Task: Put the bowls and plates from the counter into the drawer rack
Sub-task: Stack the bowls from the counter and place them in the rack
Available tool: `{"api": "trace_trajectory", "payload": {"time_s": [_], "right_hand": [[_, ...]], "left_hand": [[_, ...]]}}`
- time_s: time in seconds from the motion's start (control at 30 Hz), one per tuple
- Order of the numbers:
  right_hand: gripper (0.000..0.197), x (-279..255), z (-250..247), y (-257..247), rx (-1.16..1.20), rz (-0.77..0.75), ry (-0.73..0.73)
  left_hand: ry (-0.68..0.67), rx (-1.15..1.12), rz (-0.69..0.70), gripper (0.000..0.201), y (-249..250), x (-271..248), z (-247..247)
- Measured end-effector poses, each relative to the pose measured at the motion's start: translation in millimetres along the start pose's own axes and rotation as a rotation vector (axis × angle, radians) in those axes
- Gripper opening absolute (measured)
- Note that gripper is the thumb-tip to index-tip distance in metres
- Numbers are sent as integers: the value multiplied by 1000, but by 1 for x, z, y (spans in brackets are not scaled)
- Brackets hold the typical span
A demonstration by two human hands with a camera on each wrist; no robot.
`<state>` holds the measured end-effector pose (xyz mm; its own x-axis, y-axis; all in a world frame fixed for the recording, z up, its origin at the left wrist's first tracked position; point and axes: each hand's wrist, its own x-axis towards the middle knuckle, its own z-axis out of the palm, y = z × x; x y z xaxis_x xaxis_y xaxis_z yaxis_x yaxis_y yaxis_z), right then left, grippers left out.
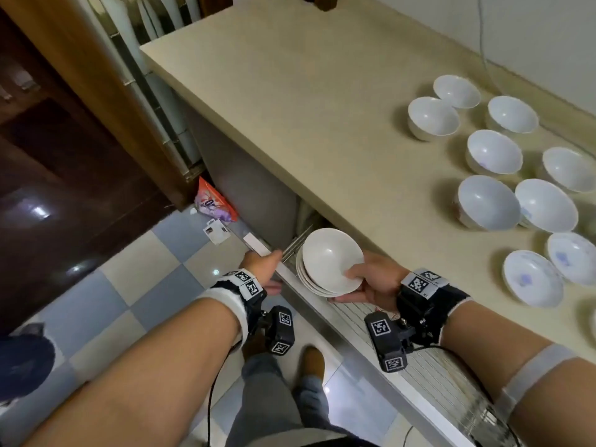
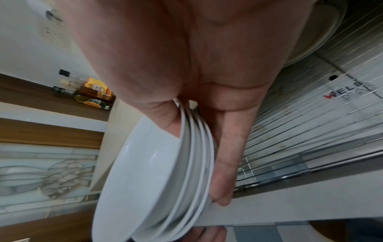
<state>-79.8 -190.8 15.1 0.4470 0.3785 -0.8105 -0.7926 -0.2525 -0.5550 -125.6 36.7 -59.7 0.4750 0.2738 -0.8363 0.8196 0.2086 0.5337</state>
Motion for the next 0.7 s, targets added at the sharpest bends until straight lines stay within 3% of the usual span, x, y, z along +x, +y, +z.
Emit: {"api": "trace_trajectory", "payload": {"time_s": [0.1,0.27,0.43,0.57,0.7], "right_hand": [[56,13,-7,18,37,39,26],[57,35,-15,38,103,143,104],[60,74,-20,63,138,238,209],[67,116,-15,81,77,256,236],[67,151,3,88,24,259,208]], "left_hand": [[-12,-14,-17,62,-1,0,-6],[-1,-48,-24,84,-8,-3,-14],[-21,-97,-17,60,-18,-9,-33],[-57,-100,-14,70,-26,-8,-41],[-36,-118,6,63,-29,-6,-42]]}}
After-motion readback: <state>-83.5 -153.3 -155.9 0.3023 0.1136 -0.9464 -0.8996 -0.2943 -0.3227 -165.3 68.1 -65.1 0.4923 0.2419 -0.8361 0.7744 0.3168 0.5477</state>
